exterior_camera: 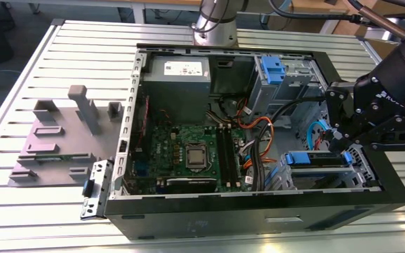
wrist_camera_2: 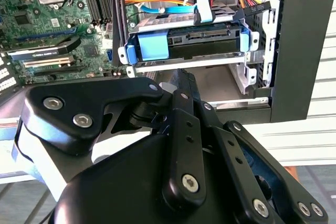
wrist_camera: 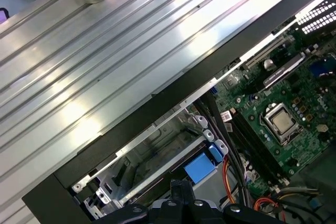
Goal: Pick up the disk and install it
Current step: 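Insert the first disk wire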
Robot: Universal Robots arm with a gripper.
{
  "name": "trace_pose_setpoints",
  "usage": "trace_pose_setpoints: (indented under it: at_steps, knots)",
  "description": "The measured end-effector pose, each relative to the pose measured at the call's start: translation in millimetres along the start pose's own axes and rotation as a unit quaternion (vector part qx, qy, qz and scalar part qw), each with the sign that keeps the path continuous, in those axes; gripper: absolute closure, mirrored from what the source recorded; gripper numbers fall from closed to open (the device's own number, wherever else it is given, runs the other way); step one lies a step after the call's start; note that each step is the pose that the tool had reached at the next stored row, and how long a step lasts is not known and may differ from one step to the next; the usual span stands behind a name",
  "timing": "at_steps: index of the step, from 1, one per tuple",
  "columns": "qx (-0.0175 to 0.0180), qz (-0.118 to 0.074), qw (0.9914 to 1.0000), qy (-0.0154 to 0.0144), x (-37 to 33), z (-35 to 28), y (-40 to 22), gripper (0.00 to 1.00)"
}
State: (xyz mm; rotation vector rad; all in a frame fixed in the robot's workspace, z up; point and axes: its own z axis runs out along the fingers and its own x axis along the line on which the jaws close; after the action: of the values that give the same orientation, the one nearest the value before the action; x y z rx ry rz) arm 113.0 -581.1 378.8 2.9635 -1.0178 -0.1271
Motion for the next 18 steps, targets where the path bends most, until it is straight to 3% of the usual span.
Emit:
trace_pose_setpoints:
  at_steps: [18]
  knots:
    - [-0.0007,-0.009,0.99996,0.0003,0.0,0.1,0.0,0.89]
